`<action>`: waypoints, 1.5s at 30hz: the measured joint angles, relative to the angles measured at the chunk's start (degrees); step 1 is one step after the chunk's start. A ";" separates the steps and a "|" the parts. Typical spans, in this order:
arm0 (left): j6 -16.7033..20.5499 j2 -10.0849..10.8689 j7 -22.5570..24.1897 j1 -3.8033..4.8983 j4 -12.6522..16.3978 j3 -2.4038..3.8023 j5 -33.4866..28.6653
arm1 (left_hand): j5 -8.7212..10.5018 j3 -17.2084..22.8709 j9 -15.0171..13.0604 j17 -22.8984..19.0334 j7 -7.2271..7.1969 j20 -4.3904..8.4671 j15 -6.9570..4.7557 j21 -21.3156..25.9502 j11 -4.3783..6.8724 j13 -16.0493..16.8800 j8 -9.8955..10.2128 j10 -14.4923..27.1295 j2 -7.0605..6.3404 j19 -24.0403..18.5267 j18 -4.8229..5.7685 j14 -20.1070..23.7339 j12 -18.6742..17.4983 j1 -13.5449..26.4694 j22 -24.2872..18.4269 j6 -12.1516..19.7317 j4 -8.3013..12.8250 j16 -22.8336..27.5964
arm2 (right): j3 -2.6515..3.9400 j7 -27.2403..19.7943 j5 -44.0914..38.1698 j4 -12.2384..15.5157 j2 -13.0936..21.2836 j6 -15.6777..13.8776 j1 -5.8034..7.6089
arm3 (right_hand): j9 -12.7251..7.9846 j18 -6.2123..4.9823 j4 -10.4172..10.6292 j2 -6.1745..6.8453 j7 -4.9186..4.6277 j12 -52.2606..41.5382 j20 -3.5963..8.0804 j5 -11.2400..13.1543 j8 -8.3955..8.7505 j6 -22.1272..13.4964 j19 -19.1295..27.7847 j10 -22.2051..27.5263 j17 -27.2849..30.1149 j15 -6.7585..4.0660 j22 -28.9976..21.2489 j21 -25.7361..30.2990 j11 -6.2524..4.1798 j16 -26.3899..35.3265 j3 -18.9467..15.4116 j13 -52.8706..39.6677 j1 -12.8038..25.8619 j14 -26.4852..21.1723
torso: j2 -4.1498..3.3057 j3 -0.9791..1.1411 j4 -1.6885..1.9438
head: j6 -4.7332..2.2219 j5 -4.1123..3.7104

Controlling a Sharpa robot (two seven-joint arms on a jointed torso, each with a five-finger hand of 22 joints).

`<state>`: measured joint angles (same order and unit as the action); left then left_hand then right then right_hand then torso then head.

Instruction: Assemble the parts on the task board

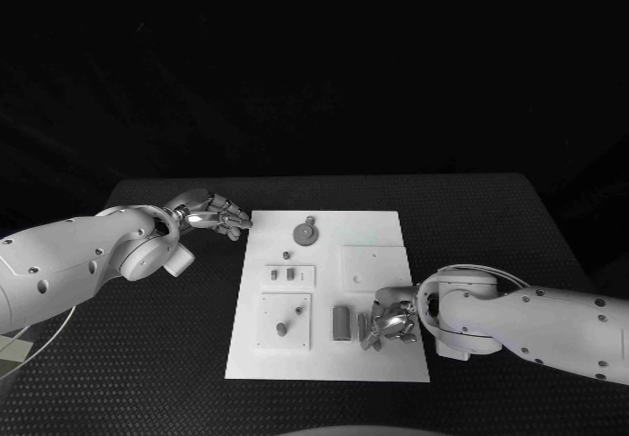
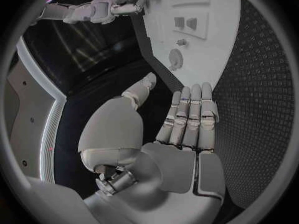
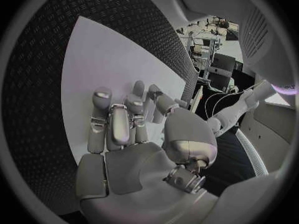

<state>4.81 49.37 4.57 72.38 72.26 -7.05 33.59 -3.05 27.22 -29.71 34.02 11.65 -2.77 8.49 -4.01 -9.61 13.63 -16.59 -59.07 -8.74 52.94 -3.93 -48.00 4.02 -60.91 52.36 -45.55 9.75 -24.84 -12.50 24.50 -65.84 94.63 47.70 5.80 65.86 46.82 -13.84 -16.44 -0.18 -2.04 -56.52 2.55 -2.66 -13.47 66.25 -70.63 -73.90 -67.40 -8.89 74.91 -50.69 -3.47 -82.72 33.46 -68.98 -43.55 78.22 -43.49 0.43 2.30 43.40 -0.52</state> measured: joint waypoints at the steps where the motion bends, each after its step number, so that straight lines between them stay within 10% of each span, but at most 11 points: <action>1: -0.02 0.00 0.00 0.00 0.00 0.00 0.00 | 0.00 0.00 0.00 0.00 0.00 0.00 0.00 0.00 0.00 0.00 0.00 0.00 0.00 0.00 0.00 0.00 0.00 0.00 0.00 0.00 0.00 0.00 | -0.01 -0.13 0.00 0.02 0.06 -0.10 -0.02 | 0.02 -0.11 0.00 0.28 0.00 0.00 0.00 0.00 0.01 0.00 0.00 0.00 0.00 0.00 0.00 0.00 0.00 0.00 0.00 0.00 -0.01 0.00 | 0.00 0.00 0.00 | -0.02 0.01; 6: -0.10 0.00 0.00 0.00 -0.01 0.00 0.01 | 0.00 0.00 0.00 0.00 0.00 0.00 0.00 0.00 0.00 0.00 0.00 0.00 0.00 0.00 -0.02 0.00 0.00 0.00 0.00 0.00 0.00 0.00 | -0.11 -0.76 0.15 0.24 0.49 -0.97 -0.13 | 0.15 -0.76 0.00 1.46 0.00 0.06 0.00 0.00 0.21 0.00 0.00 0.00 0.10 0.01 0.00 0.00 0.00 0.00 0.00 0.00 -0.12 0.01 | 0.00 0.01 -0.03 | -0.05 0.03; 20: -0.26 0.04 0.03 -0.01 -0.37 -0.01 0.03 | 0.00 0.00 0.05 0.05 0.00 0.00 0.00 0.00 0.00 -0.01 0.00 0.00 0.00 0.00 0.01 0.00 0.00 0.00 -0.05 0.00 0.00 0.00 | -0.19 -2.46 1.24 1.94 4.28 -5.42 -0.54 | -0.26 -1.00 2.44 9.98 -0.16 0.68 -0.21 0.00 1.29 -0.24 0.21 0.23 2.31 -0.01 0.00 0.66 0.02 0.98 1.30 0.25 -1.65 -0.86 | 0.01 0.02 -0.06 | -0.31 -0.07; 29: 0.07 -0.04 0.32 -0.01 -0.83 -0.02 -0.24 | 0.00 0.00 0.10 0.11 0.00 0.00 0.00 0.00 0.00 -0.05 0.00 0.00 0.00 0.00 0.09 0.00 0.00 0.00 -0.05 0.00 0.00 0.00 | 0.90 -6.98 2.41 1.58 5.11 -10.85 1.07 | -0.26 -0.92 3.17 9.90 -0.55 1.05 -0.30 0.00 1.39 -1.23 0.31 0.72 5.32 0.41 0.00 1.09 0.30 2.58 1.73 0.42 -2.43 -2.33 | 0.07 0.02 -0.02 | -1.08 -0.60; 33: 0.44 -0.41 0.60 -0.01 -1.42 -0.03 -2.01 | 0.00 0.00 0.10 0.11 0.00 0.00 0.00 0.00 0.00 -0.04 0.00 0.00 0.00 0.00 0.13 0.00 0.00 0.00 -0.05 0.00 0.00 0.00 | 1.52 -12.59 5.73 -3.35 3.85 -14.57 2.32 | -0.42 -0.78 2.42 8.50 -0.71 1.63 -0.82 0.00 2.50 -3.23 1.29 2.10 8.52 0.93 0.00 2.05 1.25 4.55 1.96 0.58 -4.27 -4.51 | 0.19 0.03 -0.01 | -1.98 -0.49; 39: 1.40 -1.77 1.59 -0.02 -2.78 -0.02 -8.51 | 0.00 0.00 0.10 0.23 0.00 -0.02 0.00 0.00 0.00 -0.10 -0.23 0.00 0.00 -0.01 0.39 0.00 0.00 0.00 -0.14 0.00 0.00 0.26 | 2.08 -22.54 13.31 -15.57 0.21 -19.49 3.45 | -0.50 -0.63 0.24 5.55 -3.44 7.35 -2.85 0.00 4.49 -9.05 7.60 8.53 13.22 3.04 -2.15 7.96 3.51 12.75 1.81 3.93 -7.99 -10.69 | 0.47 -0.08 -0.03 | -4.57 -0.73; 45: 3.08 -3.88 3.51 -0.02 -6.54 -0.01 -13.22 | 0.00 -0.21 0.15 0.23 -2.26 -0.13 -0.22 0.00 1.05 -0.46 -0.55 0.21 1.73 -1.10 0.41 0.22 0.00 0.06 -0.75 -0.19 0.21 1.35 | 4.74 -29.43 20.02 -26.95 -4.40 -21.98 3.51 | -0.34 -0.79 0.24 5.15 -5.65 13.10 -5.17 0.00 5.15 -12.11 12.63 13.38 16.64 4.92 -4.97 13.49 4.96 20.32 1.81 8.92 -8.39 -14.86 | 1.12 -0.18 0.05 | -7.75 -0.63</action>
<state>7.89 45.49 8.08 72.36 65.73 -7.07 20.37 -3.05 27.02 -29.56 34.25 9.39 -2.91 8.27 -4.01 -8.55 13.17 -17.13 -58.86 -7.01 51.84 -3.52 -47.78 4.02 -60.85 51.61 -45.74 9.96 -23.49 -7.76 -4.93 -45.82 67.68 43.30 -16.18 69.37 46.48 -14.64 -16.21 4.97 -7.69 -43.42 -2.63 -2.66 -8.31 54.14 -58.01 -60.52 -50.76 -3.98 69.94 -37.20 1.48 -62.40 35.27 -60.05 -51.94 63.36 -42.38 0.26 2.35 35.65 -1.15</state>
